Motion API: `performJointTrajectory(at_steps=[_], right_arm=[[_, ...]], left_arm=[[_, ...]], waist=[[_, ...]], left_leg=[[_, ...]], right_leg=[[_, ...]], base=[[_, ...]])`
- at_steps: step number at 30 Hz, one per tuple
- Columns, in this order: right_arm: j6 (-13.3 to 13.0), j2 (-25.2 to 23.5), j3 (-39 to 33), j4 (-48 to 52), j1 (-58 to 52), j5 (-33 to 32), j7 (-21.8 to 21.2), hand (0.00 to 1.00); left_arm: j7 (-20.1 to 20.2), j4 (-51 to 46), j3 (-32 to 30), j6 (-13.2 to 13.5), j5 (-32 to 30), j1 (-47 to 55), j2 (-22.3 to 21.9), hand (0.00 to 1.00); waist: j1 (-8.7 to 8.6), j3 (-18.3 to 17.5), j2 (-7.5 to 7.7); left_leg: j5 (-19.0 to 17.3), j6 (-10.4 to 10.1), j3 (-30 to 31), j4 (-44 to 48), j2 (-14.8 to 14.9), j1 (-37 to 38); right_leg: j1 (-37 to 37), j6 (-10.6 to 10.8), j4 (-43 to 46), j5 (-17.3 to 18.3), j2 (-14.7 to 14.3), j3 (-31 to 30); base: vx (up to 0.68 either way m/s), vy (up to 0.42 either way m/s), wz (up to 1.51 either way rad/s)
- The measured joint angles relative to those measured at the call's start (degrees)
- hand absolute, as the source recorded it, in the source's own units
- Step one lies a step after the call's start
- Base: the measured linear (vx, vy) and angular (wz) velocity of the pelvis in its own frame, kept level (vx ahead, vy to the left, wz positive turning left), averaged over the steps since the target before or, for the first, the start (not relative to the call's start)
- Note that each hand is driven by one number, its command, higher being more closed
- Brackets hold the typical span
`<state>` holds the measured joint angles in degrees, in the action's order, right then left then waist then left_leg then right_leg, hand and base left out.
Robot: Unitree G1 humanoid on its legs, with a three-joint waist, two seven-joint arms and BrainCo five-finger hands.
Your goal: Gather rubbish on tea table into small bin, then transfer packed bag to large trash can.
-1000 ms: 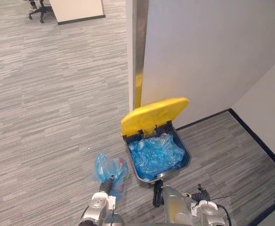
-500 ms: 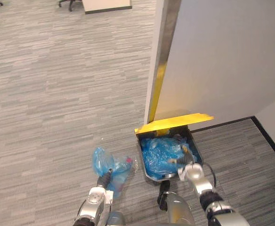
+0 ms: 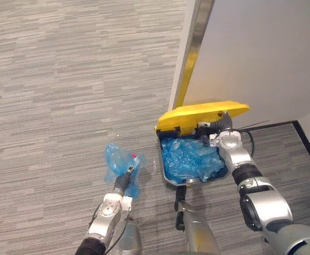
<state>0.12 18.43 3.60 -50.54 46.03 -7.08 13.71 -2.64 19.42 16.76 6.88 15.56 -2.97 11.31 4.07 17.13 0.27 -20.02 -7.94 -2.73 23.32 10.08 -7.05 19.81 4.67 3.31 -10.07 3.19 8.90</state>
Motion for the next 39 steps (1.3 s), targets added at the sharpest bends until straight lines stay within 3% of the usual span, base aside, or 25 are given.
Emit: performJointTrajectory(at_steps=[12, 23, 28, 35, 39], right_arm=[[0.1, 0.0, 4.0, 0.0, 4.5, -2.0, -0.2, 0.00], [0.5, 0.3, 6.6, -0.7, 9.5, -2.0, -1.5, 0.00], [0.4, 0.3, 8.0, 0.3, 12.3, -2.0, -1.4, 0.00], [-0.1, -0.4, 8.1, 5.0, 13.0, -2.1, -1.3, 0.00], [-0.1, -1.1, 8.1, 12.4, 11.8, -2.8, -1.3, 0.00]], left_arm=[[0.4, -9.1, 9.5, 0.9, 3.2, -6.7, -0.2, 1.00], [-1.6, -8.7, 15.6, 1.2, 2.7, -15.1, -3.6, 1.00], [-3.1, -1.6, 16.2, 1.1, 0.1, -22.0, -4.5, 1.00], [-6.3, 8.4, 13.3, -0.1, -4.3, -32.2, -5.3, 1.00], [-7.3, 13.7, 11.8, -1.4, -5.7, -37.5, -6.8, 1.00]], waist=[[-0.71, 1.7, -0.11], [-1.74, 3.1, -0.26], [-2.25, 5.1, 0.03], [-3.21, 7.8, 0.52], [-3.60, 9.0, 0.61]], left_leg=[[-1.0, 0.3, -1.7, 2.0, -0.2, 0.2], [-1.0, 0.3, -4.4, 1.4, -0.8, 1.4], [-1.1, 0.3, -5.3, 2.4, -1.0, 0.1], [-2.8, -0.4, -4.9, 8.4, 0.6, -8.0], [-3.6, -0.8, -4.6, 11.0, 1.4, -12.5]], right_leg=[[0.0, -0.3, 0.6, -0.2, 0.0, -1.8], [1.2, -0.9, 1.1, -0.7, -0.3, -4.5], [2.8, -0.8, 1.5, -0.8, -0.3, -5.4], [8.5, -1.0, 2.0, -2.2, -1.0, -5.0], [12.6, -1.2, 3.7, -2.3, -1.3, -4.6]], base=[[0.00, -0.009, -0.06], [-0.01, -0.028, -0.12], [-0.02, -0.027, -0.10], [-0.03, -0.047, -0.01], [0.00, -0.054, 0.00]])
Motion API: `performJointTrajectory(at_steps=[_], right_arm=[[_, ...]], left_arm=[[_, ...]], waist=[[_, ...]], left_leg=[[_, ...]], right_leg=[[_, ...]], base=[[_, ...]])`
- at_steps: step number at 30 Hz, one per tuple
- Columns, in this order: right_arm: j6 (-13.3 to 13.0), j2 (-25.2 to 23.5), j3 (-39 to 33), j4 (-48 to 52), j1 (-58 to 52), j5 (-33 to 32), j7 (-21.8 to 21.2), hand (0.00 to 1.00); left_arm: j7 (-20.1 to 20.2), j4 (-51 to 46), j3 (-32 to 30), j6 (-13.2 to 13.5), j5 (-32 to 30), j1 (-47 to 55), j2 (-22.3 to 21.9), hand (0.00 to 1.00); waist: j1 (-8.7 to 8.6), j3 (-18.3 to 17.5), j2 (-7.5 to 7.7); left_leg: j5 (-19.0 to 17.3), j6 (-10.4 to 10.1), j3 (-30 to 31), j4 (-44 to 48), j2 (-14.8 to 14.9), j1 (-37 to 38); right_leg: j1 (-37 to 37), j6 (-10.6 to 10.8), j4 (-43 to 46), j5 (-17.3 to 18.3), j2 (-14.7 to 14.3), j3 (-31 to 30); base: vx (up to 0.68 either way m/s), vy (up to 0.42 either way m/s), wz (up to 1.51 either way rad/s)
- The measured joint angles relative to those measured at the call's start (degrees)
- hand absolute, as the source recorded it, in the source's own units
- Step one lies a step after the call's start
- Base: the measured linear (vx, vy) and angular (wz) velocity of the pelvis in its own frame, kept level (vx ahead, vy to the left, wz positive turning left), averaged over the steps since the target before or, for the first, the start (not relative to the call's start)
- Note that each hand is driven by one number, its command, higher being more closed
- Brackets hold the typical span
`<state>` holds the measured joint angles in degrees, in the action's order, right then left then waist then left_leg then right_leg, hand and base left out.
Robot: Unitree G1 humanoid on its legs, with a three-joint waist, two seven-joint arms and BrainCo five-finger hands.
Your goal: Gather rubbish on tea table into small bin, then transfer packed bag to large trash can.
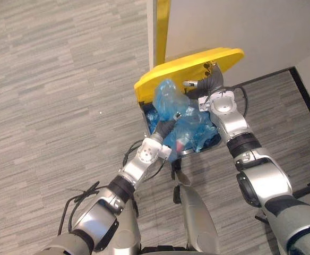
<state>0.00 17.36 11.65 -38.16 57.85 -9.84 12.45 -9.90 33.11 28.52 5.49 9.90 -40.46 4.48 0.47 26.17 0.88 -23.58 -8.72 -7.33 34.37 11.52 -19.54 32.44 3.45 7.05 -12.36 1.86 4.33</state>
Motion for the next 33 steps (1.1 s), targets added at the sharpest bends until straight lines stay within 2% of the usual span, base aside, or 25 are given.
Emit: performJointTrajectory(at_steps=[4, 5, 10, 14, 18, 27, 33], right_arm=[[0.0, -2.1, 0.0, 3.3, -1.6, -0.4, 0.2, 0.00], [-0.1, -2.6, 0.0, 4.7, -2.6, -0.4, 0.3, 0.00], [-0.1, -3.9, 0.1, 7.6, -3.2, -0.5, 1.4, 0.00], [-0.1, -5.3, 0.4, 10.4, -3.2, -1.5, 1.7, 0.00], [-0.1, -6.2, 0.4, 10.4, -3.1, -1.5, 1.9, 0.00], [-0.1, -6.6, 2.2, 10.5, -4.1, -1.5, 1.5, 0.00], [-0.2, -7.7, 2.0, 11.1, -11.2, -1.4, 1.0, 0.00]], left_arm=[[0.0, 3.4, -0.1, -1.5, -1.2, -2.2, -1.1, 1.00], [0.0, 4.3, -0.4, -2.0, -2.1, -2.8, -1.6, 0.00], [0.0, 6.6, -0.7, -2.6, -5.7, -4.5, -3.5, 0.00], [0.1, 10.1, -3.0, -4.3, -9.6, -4.4, -5.1, 0.00], [0.1, 10.4, -5.1, -4.6, -12.1, -4.4, -5.6, 0.00], [-0.1, 11.5, -7.3, -5.2, -14.8, -1.7, -4.7, 0.00], [0.0, 9.0, -7.1, -5.2, -15.3, 4.3, -2.8, 0.00]], waist=[[-0.09, 0.0, 0.02], [-0.10, 0.0, 0.02], [-0.45, 0.0, 0.02], [-0.49, 0.0, 0.05], [-0.66, 0.0, 0.02], [-0.28, -0.3, 0.08], [0.29, -1.8, 0.85]], left_leg=[[-0.6, -0.4, 0.1, 1.9, 1.2, -2.7], [-0.9, -0.5, 0.2, 2.4, 1.7, -3.3], [-2.1, -0.1, 0.4, 4.2, 2.6, -5.4], [-2.1, -0.3, 0.1, 4.4, 3.1, -6.4], [-1.9, -0.6, 0.0, 4.4, 3.2, -6.2], [-1.8, -0.6, -0.8, 3.8, 2.6, -3.2], [-0.5, -0.7, -0.8, 0.5, 1.5, 0.4]], right_leg=[[2.6, 0.0, 1.3, 0.0, -0.8, 0.4], [3.0, -0.2, 1.9, 0.3, -1.0, 0.7], [5.0, -0.5, 3.7, 2.1, -1.0, 1.1], [6.1, -0.9, 4.0, 1.9, -1.5, 1.3], [6.5, -1.1, 5.2, 2.3, -1.5, 1.2], [4.5, -1.1, 6.3, 3.1, -1.0, 0.9], [2.2, -1.0, 6.4, 3.5, -0.3, 0.4]], base=[[0.04, -0.046, -0.03], [0.05, -0.042, -0.01], [0.02, -0.036, 0.03], [0.04, -0.028, -0.01], [0.07, -0.004, -0.01], [0.02, 0.000, -0.01], [0.01, -0.033, 0.06]])
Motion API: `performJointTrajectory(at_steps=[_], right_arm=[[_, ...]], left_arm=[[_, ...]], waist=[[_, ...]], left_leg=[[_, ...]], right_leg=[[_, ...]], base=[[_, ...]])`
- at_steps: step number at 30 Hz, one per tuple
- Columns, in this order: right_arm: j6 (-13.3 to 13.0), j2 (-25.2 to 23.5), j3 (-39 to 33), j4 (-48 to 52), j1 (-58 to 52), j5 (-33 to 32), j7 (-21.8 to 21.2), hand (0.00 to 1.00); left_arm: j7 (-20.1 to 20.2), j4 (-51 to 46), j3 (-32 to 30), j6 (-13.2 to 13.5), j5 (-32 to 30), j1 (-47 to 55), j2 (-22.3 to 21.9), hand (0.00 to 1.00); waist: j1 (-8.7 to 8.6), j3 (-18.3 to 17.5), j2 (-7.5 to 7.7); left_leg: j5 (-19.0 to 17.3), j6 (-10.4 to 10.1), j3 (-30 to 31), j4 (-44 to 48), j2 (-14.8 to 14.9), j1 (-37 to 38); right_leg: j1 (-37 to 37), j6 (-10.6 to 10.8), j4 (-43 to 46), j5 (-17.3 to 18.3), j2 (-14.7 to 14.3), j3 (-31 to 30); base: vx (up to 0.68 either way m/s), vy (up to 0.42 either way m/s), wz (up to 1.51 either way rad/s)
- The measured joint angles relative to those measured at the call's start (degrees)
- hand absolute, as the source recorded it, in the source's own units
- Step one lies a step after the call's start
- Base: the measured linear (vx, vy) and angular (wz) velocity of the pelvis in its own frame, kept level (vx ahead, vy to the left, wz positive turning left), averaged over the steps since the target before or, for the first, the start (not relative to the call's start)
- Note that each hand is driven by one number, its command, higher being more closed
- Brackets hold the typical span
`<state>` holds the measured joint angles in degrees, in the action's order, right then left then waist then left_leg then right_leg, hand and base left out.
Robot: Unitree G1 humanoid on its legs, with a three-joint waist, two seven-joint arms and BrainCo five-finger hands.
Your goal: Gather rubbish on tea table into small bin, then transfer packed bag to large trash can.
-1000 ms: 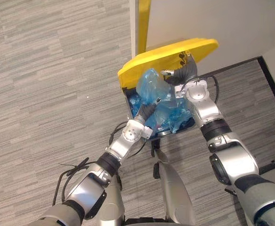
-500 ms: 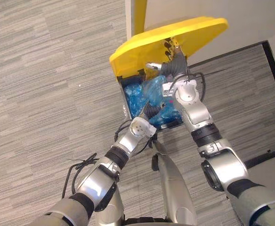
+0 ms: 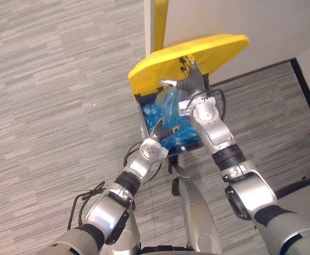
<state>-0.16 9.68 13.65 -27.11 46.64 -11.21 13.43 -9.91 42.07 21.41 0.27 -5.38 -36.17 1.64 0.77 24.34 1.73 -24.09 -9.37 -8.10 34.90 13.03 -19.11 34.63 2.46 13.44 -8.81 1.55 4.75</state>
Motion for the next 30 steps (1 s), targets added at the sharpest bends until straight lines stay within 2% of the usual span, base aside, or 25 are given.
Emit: performJointTrajectory(at_steps=[7, 14, 18, 24, 25, 26, 27, 28, 29, 30], right_arm=[[0.0, -0.2, -2.7, 1.3, -11.6, 1.5, -1.3, 0.00], [0.1, -0.2, -4.6, -1.9, -22.3, 5.1, -3.4, 0.00], [0.0, -1.0, -6.4, -2.0, -27.9, 6.7, -4.6, 0.00], [0.0, -3.6, -11.3, -3.0, -36.8, 9.1, -5.1, 0.00], [0.0, -4.1, -11.5, -3.0, -39.3, 9.1, -5.3, 0.00], [0.0, -4.8, -12.5, -3.4, -41.7, 9.1, -5.6, 0.00], [0.0, -5.4, -12.9, -3.9, -42.8, 9.1, -5.7, 0.00], [0.0, -6.5, -13.2, -5.9, -44.8, 9.2, -5.8, 0.00], [0.0, -7.2, -13.8, -7.6, -46.4, 9.6, -6.0, 0.00], [0.0, -8.0, -14.6, -10.1, -48.5, 10.3, -6.1, 0.00]], left_arm=[[0.3, -10.1, -0.4, 1.9, 3.4, 11.1, 5.7, 0.00], [3.7, -12.3, -8.1, 2.3, 5.7, 26.8, 8.9, 0.00], [5.2, -11.6, -12.2, 2.8, 5.6, 33.8, 9.5, 0.00], [5.6, 1.1, -18.5, 1.8, 5.5, 37.9, 8.8, 0.00], [5.5, 2.9, -19.6, 1.4, 5.4, 38.5, 8.5, 0.00], [5.4, 3.5, -21.5, 1.3, 5.4, 38.7, 7.4, 0.00], [5.3, 3.7, -22.2, 1.2, 5.3, 39.1, 6.9, 0.00], [5.1, 4.5, -23.3, 1.1, 4.9, 39.3, 6.8, 0.00], [5.0, 5.0, -23.4, 0.8, 4.3, 39.2, 6.8, 0.00], [5.0, 5.4, -23.4, 0.6, 3.8, 39.5, 6.7, 0.00]], waist=[[0.79, -0.5, -0.05], [1.98, -3.1, -0.21], [2.44, -3.5, -0.26], [2.54, -4.7, 0.61], [2.38, -4.9, 0.95], [2.35, -5.2, 0.64], [2.38, -5.5, 0.28], [2.11, -6.5, 1.14], [1.92, -7.0, 1.55], [1.90, -8.1, 1.51]], left_leg=[[1.0, 0.3, 0.3, -2.8, -0.8, 4.3], [2.3, 1.7, 0.8, -7.0, -2.1, 9.4], [2.6, 1.6, 0.9, -8.0, -2.4, 13.1], [1.7, 2.3, -0.1, -5.5, -3.4, 15.4], [1.8, 2.2, -0.3, -4.8, -3.8, 15.4], [2.5, 2.8, -0.4, -5.4, -2.8, 15.5], [3.2, 2.3, -1.2, -6.2, -2.4, 15.7], [4.0, 2.2, -2.0, -7.2, -2.4, 16.1], [4.2, 1.9, -1.9, -7.9, -2.3, 17.0], [4.4, 1.6, -1.6, -8.3, -2.1, 17.5]], right_leg=[[-4.2, 0.2, -1.7, 0.2, 0.4, 0.2], [-9.5, 0.8, -5.2, -0.6, 0.9, 0.7], [-13.0, 1.2, -5.6, -0.4, 1.2, 0.9], [-15.9, 1.8, -5.5, -0.4, 2.4, 0.4], [-15.9, 2.3, -5.1, 0.3, 2.7, 0.3], [-15.4, 5.3, -3.4, 3.6, 3.2, 1.3], [-13.7, 4.6, 0.4, 5.6, 3.5, 1.8], [-10.1, 0.2, 15.3, 8.3, 4.5, 1.9], [-10.0, -1.3, 24.0, 10.8, 5.1, 1.8], [-11.2, -1.2, 30.7, 14.9, 5.5, 1.6]], base=[[0.01, -0.017, 0.03], [0.00, -0.010, 0.04], [-0.01, 0.008, 0.00], [-0.09, 0.053, -0.07], [-0.14, 0.054, -0.09], [-0.17, 0.005, -0.14], [-0.12, -0.056, -0.19], [-0.09, -0.114, -0.14], [-0.04, -0.108, -0.06], [0.02, -0.154, 0.02]])
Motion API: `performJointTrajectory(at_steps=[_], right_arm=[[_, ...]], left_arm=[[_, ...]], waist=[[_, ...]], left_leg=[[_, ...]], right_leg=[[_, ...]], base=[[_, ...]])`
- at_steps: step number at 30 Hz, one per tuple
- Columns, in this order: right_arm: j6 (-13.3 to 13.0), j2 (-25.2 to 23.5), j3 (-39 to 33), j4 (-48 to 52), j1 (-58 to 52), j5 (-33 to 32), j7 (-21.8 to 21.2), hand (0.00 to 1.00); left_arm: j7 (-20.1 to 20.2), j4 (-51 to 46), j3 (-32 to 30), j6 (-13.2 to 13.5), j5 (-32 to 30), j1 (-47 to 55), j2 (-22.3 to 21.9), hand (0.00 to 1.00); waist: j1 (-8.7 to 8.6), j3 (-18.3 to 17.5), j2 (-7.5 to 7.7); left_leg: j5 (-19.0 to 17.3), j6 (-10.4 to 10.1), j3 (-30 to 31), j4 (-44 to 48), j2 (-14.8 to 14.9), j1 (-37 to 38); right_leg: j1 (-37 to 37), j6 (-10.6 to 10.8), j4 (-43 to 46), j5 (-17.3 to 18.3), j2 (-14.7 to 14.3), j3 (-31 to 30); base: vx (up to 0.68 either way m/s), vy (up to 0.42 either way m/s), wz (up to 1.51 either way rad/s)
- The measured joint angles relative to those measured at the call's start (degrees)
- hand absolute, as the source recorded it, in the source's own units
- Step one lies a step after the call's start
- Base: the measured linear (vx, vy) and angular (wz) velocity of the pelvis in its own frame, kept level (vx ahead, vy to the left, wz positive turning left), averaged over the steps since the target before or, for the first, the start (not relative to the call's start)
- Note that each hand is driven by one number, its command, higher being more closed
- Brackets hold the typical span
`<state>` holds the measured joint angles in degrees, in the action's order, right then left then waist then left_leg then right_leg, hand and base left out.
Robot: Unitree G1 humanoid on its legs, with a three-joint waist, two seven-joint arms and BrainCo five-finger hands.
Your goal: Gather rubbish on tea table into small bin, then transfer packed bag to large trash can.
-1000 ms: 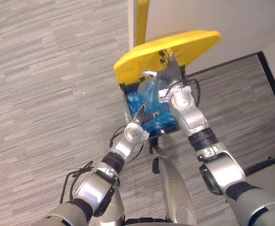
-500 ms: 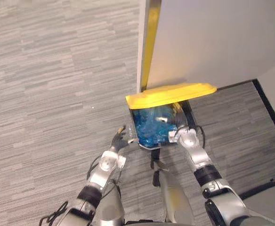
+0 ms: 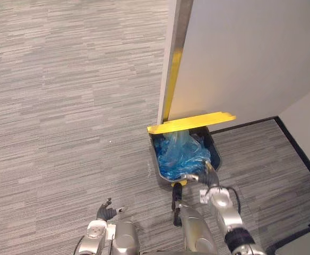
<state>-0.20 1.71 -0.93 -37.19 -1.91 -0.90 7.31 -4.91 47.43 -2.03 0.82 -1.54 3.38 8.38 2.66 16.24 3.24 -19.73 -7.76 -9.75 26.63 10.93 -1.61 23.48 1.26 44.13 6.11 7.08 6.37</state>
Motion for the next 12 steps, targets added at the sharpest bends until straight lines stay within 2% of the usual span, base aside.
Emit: performJointTrajectory(at_steps=[1, 2, 3, 4, 5, 6, 9, 12], right_arm=[[0.1, -0.8, -1.0, -2.5, -1.7, 0.8, -0.1, 0.00], [0.1, -1.6, -2.7, -5.8, -2.9, 1.1, -0.1, 0.00], [0.1, -1.6, -5.4, -8.1, -2.8, 1.1, 0.0, 0.00], [0.1, -1.1, -5.9, -9.1, -2.4, 1.1, 0.1, 0.00], [0.1, -0.6, -7.1, -11.1, -2.3, 1.3, 0.1, 0.00], [0.1, -0.6, -8.7, -13.7, -2.6, 1.0, 0.2, 0.00], [0.4, 0.4, -10.4, -17.7, -1.2, 1.0, 0.4, 0.00], [0.5, 0.8, -12.2, -19.9, -1.0, 0.9, 0.4, 0.00]], left_arm=[[0.0, 0.5, 0.0, -0.1, -0.7, 0.4, -0.2, 0.00], [0.0, 0.8, -0.2, -0.3, -0.9, 0.3, -0.6, 0.00], [0.0, 2.5, -1.6, -0.6, -1.5, -0.7, -2.8, 0.00], [0.1, 3.0, -1.9, -0.7, -1.7, -0.8, -3.8, 0.00], [0.1, 3.6, -2.8, -0.7, -2.1, -0.9, -5.5, 0.00], [0.0, 4.4, -3.6, -0.6, -2.3, -1.0, -6.7, 0.00], [0.1, 8.2, -3.6, -0.7, -2.3, -2.3, -7.3, 0.00], [0.1, 9.3, -3.7, -0.7, -2.3, -2.2, -6.9, 0.00]], waist=[[-0.01, -1.6, 0.46], [-0.49, -2.6, 1.86], [-0.25, -3.7, 0.50], [-0.06, -4.2, -0.38], [-0.06, -5.4, -1.79], [-0.25, -7.0, -1.69], [-1.09, -8.1, -2.02], [-1.20, -9.2, -2.70]], left_leg=[[0.0, -0.2, 0.1, 0.0, 0.2, -0.2], [-0.3, -0.9, 0.5, 0.5, 0.0, -0.3], [-0.3, -1.1, 0.6, -0.7, 0.9, -0.5], [0.1, -0.7, 0.5, -1.6, 1.5, -0.5], [1.8, 0.6, -0.1, -4.6, 2.5, 0.1], [4.4, 1.4, -0.9, -9.2, 2.0, 1.4], [7.7, 1.9, -1.2, -16.1, 1.1, 4.6], [8.6, 2.0, -1.1, -18.6, 0.3, 5.9]], right_leg=[[-1.2, 0.6, 3.2, 4.4, 0.1, -1.2], [-2.9, 2.6, 1.0, 7.5, -0.3, -2.2], [-6.5, -0.4, -7.9, 9.8, -3.0, -1.6], [-6.7, -0.9, -9.8, 8.6, -4.1, -1.7], [-7.8, -1.0, -14.9, 6.7, -5.7, -1.3], [-7.9, -1.5, -17.5, 5.0, -5.7, -1.1], [-10.0, -1.3, -21.7, 2.9, -6.0, -1.5], [-11.7, -0.8, -24.7, 1.2, -6.0, -1.9]], base=[[0.03, -0.147, 0.07], [0.06, -0.205, -0.09], [0.04, -0.156, -0.23], [0.03, -0.141, -0.46], [0.00, -0.058, -0.40], [0.00, -0.052, -0.28], [0.00, -0.032, 0.00], [0.00, 0.052, 0.00]])
